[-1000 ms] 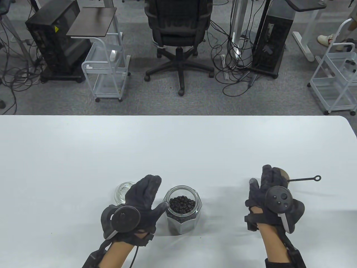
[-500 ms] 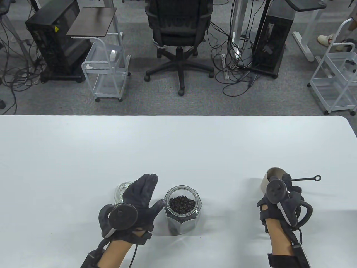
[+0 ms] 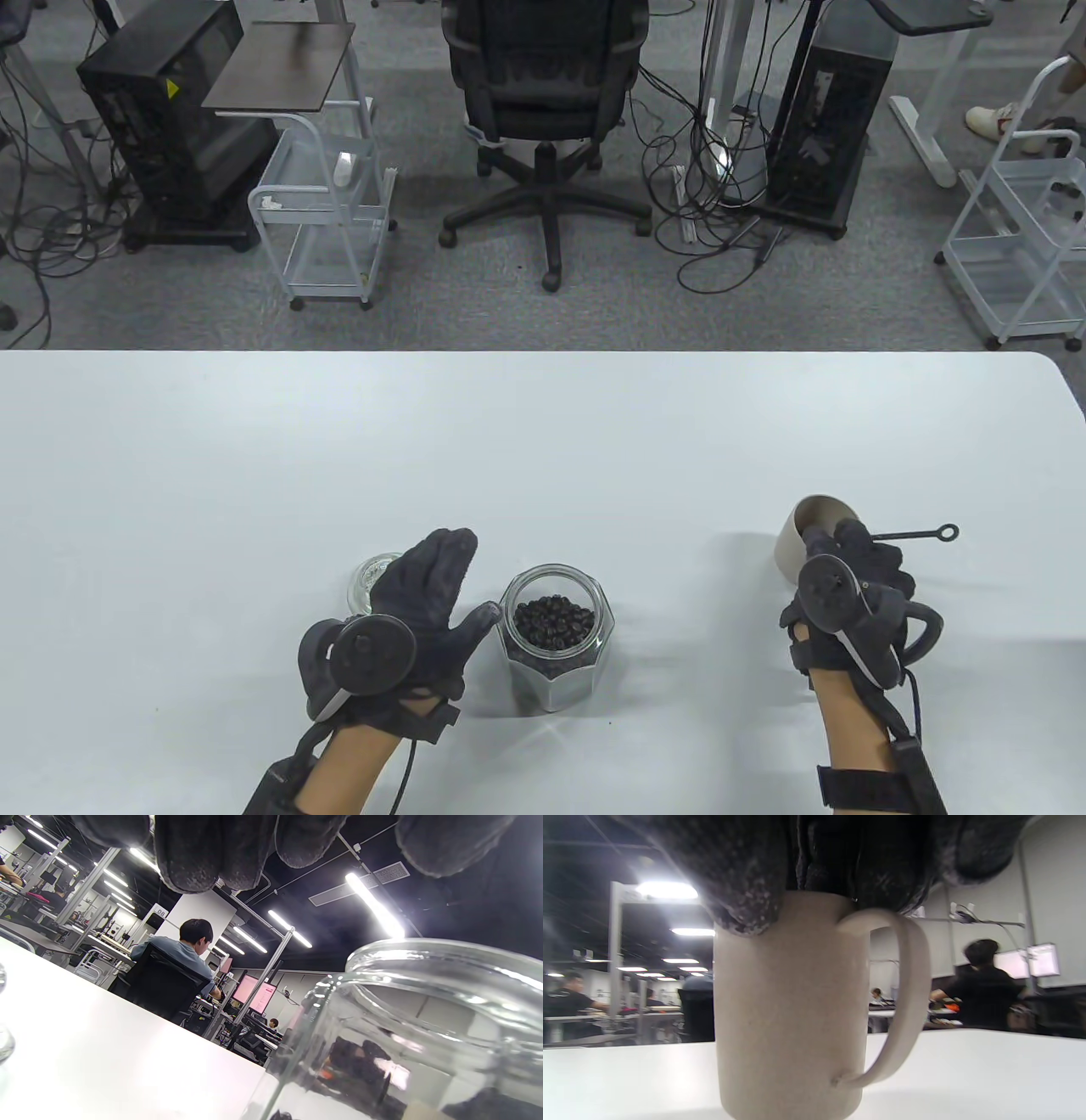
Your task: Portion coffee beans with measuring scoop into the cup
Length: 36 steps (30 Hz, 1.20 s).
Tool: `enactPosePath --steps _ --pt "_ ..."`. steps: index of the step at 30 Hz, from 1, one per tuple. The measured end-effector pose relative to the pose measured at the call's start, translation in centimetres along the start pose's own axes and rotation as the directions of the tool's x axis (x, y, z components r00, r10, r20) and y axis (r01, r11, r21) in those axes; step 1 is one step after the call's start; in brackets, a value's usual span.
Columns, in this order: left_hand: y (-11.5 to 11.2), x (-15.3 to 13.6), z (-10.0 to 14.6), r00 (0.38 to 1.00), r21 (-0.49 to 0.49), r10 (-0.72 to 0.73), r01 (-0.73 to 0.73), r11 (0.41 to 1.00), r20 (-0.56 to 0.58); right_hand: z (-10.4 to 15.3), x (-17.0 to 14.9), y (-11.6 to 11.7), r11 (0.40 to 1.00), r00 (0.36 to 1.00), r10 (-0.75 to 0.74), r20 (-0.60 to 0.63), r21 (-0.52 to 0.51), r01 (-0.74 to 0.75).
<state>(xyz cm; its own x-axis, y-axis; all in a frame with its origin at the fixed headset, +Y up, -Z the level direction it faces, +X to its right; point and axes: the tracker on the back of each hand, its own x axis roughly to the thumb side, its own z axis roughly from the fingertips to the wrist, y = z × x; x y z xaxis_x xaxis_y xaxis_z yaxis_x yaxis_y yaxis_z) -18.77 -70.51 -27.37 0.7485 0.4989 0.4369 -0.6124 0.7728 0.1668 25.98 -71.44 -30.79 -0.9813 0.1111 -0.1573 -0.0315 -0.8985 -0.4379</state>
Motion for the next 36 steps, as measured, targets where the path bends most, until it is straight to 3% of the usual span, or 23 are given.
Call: enactPosePath --steps 8,16,24,28,36 --pt "0.6 -1.3 -0.3 0.999 0.004 -0.018 0.018 1.0 -0.039 0.0 7.2 -1.9 0.994 0.964 -0.068 0.257 -0.063 0.087" --pt "0.8 -2.2 -0.2 0.997 0.002 0.0 0.0 1.0 -0.071 -1.1 13.6 -0.7 0.973 0.838 -0.227 0.496 0.076 0.218" --pt "0.8 -2.3 -0.3 0.997 0.001 0.003 -0.003 1.0 -0.075 -0.6 16.0 1.4 0.941 0.708 -0.337 0.62 0.214 0.261" --pt "0.6 -2.3 -0.3 0.997 -0.006 0.004 -0.004 1.0 -0.076 -0.3 16.4 2.3 0.916 0.675 -0.401 0.619 0.259 0.306" --pt "0.5 -2.3 -0.3 0.997 -0.011 0.0 -0.001 1.0 -0.077 0.6 17.1 2.6 0.921 0.648 -0.39 0.654 0.27 0.281"
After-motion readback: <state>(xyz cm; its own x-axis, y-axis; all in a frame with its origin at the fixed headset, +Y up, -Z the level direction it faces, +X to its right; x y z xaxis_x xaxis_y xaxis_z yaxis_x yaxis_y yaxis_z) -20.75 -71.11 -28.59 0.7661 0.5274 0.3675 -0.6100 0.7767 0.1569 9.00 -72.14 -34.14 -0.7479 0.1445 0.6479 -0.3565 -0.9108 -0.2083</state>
